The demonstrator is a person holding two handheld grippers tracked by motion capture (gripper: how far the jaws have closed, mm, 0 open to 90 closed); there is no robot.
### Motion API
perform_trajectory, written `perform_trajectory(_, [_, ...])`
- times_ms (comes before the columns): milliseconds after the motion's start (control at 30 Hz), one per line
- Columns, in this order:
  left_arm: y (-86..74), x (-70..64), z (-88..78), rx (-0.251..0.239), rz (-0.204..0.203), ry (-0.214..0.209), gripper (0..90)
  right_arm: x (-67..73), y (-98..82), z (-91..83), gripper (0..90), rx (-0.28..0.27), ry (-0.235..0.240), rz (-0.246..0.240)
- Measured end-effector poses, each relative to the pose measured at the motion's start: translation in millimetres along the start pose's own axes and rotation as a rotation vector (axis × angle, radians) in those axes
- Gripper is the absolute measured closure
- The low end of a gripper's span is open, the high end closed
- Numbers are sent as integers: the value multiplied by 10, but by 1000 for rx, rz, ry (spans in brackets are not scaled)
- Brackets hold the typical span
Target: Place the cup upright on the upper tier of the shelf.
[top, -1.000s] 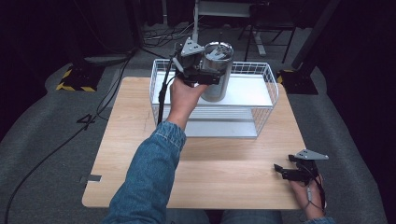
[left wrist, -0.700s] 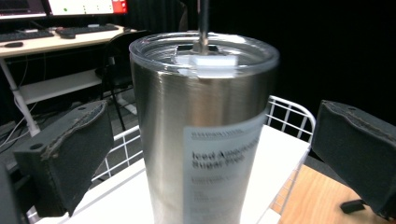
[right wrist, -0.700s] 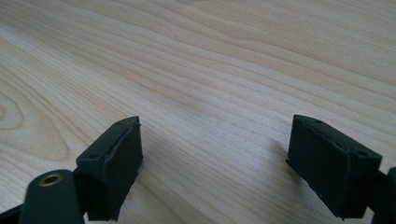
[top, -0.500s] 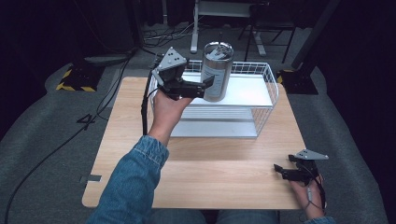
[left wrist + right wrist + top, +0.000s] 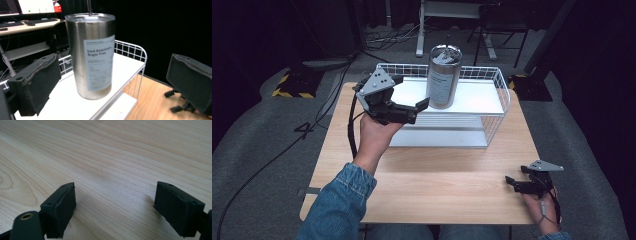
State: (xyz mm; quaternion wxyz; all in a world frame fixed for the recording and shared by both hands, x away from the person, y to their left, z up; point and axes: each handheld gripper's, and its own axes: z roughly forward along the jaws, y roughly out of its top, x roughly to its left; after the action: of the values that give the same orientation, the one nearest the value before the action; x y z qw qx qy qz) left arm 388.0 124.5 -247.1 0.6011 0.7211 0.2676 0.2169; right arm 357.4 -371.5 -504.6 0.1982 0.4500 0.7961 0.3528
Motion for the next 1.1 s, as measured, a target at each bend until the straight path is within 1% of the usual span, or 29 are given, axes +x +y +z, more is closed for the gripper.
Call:
perform_trajectory(133, [-77, -49, -85, 14, 19, -6, 0, -1, 0, 1, 180, -1, 0, -3])
perform_trajectory(233, [-172, -74, -166, 20, 11, -20, 0, -1, 0, 1, 180, -1, 0, -3])
perform_trajectory(300, [-238, -77, -213, 22, 14, -22, 0, 0, 0, 1, 180, 0, 0, -1])
perform_trajectory(500, [-505, -32, -341, 38, -22, -27, 0, -1, 0, 1, 180, -1, 0, -3])
perform_trajectory(733, [-823, 9, -488, 75, -21, 2, 0, -1, 0, 1, 180, -1, 0, -3])
perform_trajectory(800, [-894, 14, -509, 88, -22, 2, 0, -1, 0, 1, 180, -1, -1, -3])
perform_trajectory(867, [-980, 13, -527, 110, -7, 13, 0, 0, 0, 1, 180, -1, -1, -3])
perform_trajectory(900, [-1008, 12, -533, 117, -5, 11, 0, 0, 0, 1, 180, -1, -1, -3])
perform_trajectory(1000, [-1135, 20, -552, 129, -9, 5, 0, 0, 0, 1, 180, -1, -1, -3])
perform_trajectory(1100, [-1241, 37, -566, 144, -14, 15, 0, 0, 0, 1, 180, -1, -1, -3])
